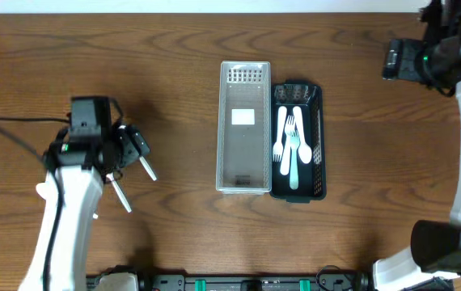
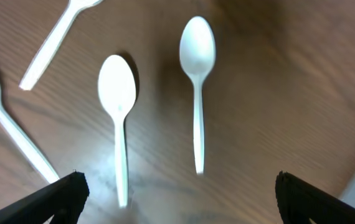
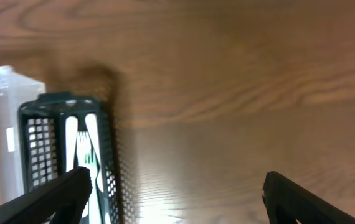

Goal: Pack container
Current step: 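Reach the left gripper to the upper white spoon and grasp it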

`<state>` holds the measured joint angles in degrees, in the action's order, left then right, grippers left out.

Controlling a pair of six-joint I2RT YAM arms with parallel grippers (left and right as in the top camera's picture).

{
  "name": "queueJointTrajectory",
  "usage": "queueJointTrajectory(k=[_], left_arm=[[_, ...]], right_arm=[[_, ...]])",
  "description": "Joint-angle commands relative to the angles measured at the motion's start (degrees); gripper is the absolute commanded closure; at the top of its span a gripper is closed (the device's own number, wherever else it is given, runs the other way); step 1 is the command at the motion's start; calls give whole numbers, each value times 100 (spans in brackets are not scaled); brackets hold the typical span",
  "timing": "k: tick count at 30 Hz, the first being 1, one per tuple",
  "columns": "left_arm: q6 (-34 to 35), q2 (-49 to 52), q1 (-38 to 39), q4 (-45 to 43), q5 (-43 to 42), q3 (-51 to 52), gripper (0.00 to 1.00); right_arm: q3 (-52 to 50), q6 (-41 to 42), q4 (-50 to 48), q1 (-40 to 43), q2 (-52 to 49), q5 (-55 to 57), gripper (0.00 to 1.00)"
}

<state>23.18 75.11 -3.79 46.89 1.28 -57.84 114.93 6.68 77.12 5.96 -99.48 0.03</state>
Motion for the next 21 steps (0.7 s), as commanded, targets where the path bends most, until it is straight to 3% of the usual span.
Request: queueJointTrajectory(k=[1, 10, 21], left_arm=[[87, 745, -92, -278, -221, -52, 2], [48, 2076, -92, -1038, -221, -52, 2], [46, 2719, -92, -1493, -238, -52, 2]], right_arm=[[-35, -118, 17, 289, -96, -343, 9], [-37, -120, -4, 354, -127, -348, 8], [-118, -120, -11, 350, -195, -348, 8]])
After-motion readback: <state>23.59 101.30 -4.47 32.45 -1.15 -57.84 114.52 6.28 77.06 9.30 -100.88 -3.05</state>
